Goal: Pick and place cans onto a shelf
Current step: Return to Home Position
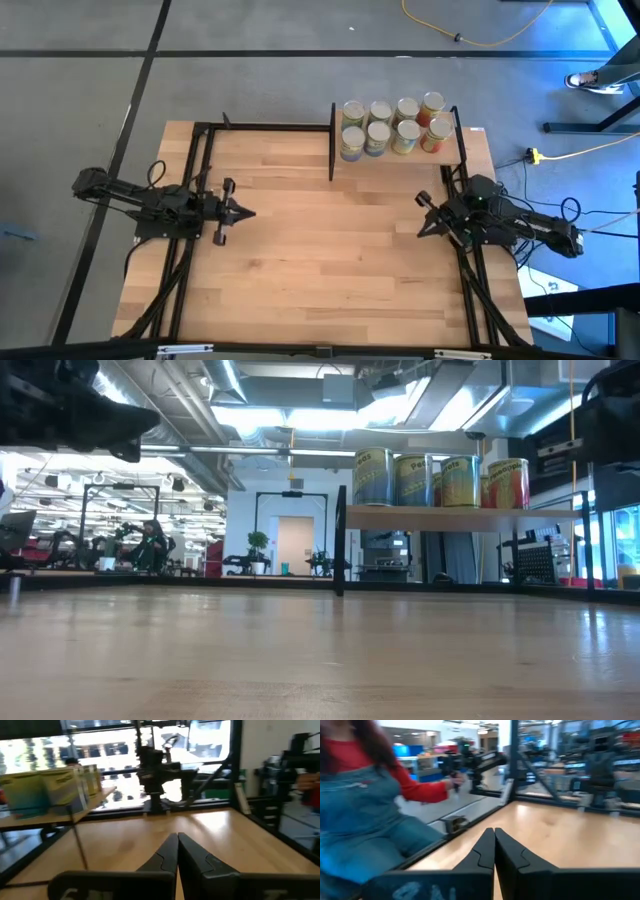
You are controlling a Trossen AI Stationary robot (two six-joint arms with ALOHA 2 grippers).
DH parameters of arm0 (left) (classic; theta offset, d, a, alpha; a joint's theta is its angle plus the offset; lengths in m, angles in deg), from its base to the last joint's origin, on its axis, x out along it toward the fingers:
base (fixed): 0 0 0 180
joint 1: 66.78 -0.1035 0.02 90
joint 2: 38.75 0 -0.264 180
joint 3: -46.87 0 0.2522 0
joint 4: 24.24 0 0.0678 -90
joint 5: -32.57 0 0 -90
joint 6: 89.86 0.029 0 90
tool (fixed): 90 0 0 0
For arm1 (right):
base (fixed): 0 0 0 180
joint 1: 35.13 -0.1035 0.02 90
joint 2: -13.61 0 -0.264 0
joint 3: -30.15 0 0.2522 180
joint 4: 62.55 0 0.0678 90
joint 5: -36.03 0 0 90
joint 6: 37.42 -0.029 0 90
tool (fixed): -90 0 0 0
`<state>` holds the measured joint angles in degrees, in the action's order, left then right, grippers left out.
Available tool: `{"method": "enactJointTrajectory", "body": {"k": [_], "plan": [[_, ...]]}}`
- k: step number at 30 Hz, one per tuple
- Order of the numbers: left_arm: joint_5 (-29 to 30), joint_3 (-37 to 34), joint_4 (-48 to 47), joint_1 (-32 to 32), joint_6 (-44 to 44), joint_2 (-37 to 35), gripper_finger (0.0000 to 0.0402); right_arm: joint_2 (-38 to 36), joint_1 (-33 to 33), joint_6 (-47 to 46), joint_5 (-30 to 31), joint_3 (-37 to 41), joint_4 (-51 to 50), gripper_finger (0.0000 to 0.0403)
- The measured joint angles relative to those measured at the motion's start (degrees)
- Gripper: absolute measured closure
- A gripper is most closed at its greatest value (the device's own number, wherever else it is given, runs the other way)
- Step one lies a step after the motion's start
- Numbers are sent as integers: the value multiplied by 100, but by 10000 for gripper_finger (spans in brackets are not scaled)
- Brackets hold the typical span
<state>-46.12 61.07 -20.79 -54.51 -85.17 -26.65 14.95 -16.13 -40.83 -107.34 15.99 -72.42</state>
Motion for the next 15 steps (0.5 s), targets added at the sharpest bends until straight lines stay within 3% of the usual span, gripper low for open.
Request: {"method": "enactJointTrajectory", "body": {"k": [7,15], "plan": [[-946,1,-115,0,-141,0,402,0,-691,-142,-202,0,-23,397],[-614,-1,-289,0,18,2,402,2,-1007,-200,-5,0,-20,397]]}}
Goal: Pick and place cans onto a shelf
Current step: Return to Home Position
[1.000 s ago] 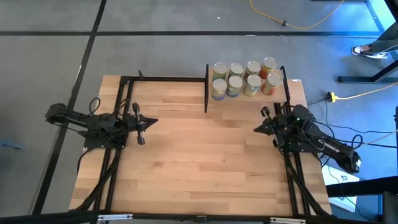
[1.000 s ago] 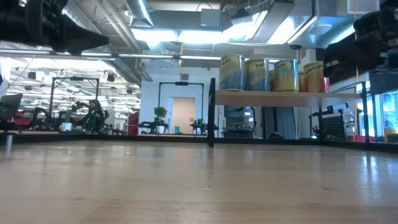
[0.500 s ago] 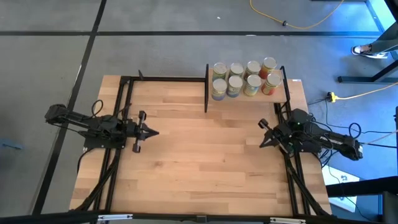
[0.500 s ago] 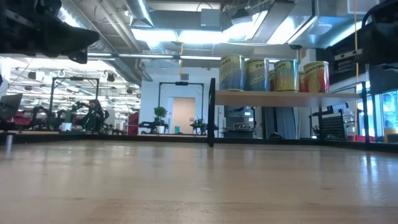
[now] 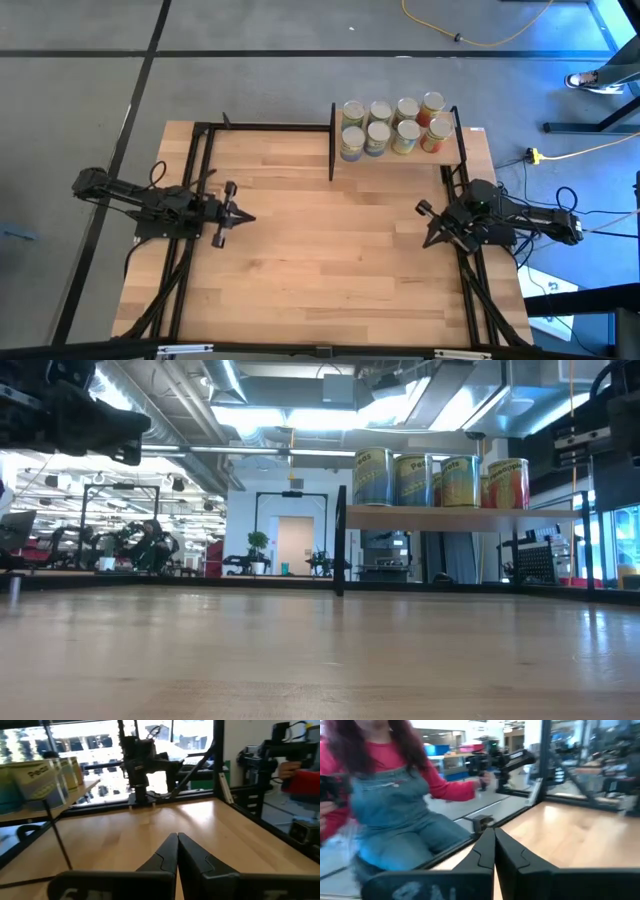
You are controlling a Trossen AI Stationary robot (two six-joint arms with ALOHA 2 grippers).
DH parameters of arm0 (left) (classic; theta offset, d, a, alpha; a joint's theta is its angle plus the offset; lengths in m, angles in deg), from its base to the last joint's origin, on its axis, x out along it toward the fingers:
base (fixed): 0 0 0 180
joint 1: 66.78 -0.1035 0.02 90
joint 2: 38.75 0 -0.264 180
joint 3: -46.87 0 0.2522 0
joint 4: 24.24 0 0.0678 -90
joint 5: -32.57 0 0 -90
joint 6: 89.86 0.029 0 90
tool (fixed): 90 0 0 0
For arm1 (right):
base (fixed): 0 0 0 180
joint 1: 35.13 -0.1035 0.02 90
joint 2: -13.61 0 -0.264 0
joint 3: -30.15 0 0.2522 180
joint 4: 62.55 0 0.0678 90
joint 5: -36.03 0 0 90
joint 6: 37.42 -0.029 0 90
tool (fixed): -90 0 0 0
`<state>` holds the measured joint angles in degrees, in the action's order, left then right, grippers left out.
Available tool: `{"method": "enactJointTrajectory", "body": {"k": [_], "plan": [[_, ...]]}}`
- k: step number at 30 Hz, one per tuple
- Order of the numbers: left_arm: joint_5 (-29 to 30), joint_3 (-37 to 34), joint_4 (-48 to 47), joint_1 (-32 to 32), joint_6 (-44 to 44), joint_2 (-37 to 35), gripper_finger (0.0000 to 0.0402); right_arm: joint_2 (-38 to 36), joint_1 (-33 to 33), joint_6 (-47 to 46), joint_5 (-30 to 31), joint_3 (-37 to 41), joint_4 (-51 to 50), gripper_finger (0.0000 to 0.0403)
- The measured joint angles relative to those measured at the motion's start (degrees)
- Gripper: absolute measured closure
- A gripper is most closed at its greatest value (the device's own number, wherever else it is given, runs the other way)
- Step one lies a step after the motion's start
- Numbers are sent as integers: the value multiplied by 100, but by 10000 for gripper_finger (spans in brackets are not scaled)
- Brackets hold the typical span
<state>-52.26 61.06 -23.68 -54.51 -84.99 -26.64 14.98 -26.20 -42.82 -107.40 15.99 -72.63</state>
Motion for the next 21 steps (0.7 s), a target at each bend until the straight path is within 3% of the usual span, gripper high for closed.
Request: {"method": "enactJointTrajectory", "body": {"k": [3,9,13,21], "plan": [[280,1,-14,0,0,-1,402,0,0,293,453,0,33,397],[982,0,-223,0,-7,0,402,83,0,759,2244,0,111,397],[1179,1,-312,1,17,0,402,522,0,732,3115,0,76,397],[1331,1,-304,2,20,0,402,1303,2,881,3598,0,23,397]]}}
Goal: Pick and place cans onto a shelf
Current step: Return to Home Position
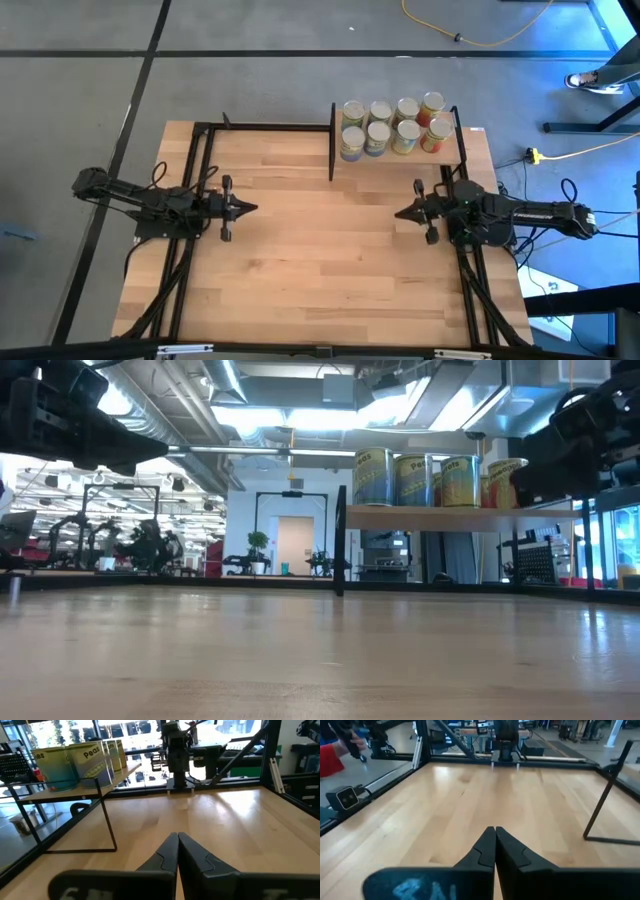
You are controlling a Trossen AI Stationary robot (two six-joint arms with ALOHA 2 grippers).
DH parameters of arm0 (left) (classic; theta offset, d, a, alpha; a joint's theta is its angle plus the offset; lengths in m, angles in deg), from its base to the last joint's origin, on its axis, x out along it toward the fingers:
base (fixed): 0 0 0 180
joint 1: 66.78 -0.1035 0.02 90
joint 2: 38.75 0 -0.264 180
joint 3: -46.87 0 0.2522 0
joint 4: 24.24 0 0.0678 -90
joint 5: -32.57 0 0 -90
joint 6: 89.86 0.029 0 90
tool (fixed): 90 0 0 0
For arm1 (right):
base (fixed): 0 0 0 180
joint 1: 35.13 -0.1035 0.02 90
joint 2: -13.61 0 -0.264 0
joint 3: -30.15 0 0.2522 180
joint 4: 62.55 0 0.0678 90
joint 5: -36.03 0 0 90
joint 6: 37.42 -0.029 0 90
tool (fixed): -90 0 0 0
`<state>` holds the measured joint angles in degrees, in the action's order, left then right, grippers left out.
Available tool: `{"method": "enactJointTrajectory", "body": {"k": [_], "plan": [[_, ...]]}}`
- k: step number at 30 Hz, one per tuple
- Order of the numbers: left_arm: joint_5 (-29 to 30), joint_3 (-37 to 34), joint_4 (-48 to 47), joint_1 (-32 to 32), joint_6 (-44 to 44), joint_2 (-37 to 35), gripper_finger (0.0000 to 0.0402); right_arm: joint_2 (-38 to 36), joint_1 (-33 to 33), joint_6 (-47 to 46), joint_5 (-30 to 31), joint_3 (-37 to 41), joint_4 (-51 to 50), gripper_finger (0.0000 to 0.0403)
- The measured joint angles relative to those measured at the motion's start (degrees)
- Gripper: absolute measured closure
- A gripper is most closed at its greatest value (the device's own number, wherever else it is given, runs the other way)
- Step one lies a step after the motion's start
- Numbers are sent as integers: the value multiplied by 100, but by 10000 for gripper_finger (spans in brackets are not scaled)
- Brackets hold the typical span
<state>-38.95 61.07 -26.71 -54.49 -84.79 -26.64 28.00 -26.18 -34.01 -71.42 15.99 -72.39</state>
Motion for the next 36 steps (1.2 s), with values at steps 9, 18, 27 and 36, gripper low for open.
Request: {"method": "enactJointTrajectory", "body": {"k": [9,18,27,36], "plan": [[33,-1,-28,-2,0,0,401,24,0,-765,-17,-2,4,397],[394,0,-26,-2,2,-2,401,24,-15,-764,-60,-2,4,397],[396,-1,-26,-1,2,0,401,24,-15,-748,-61,-2,4,397],[396,-2,-26,-1,4,0,401,24,-15,-746,-59,-2,4,397]]}}
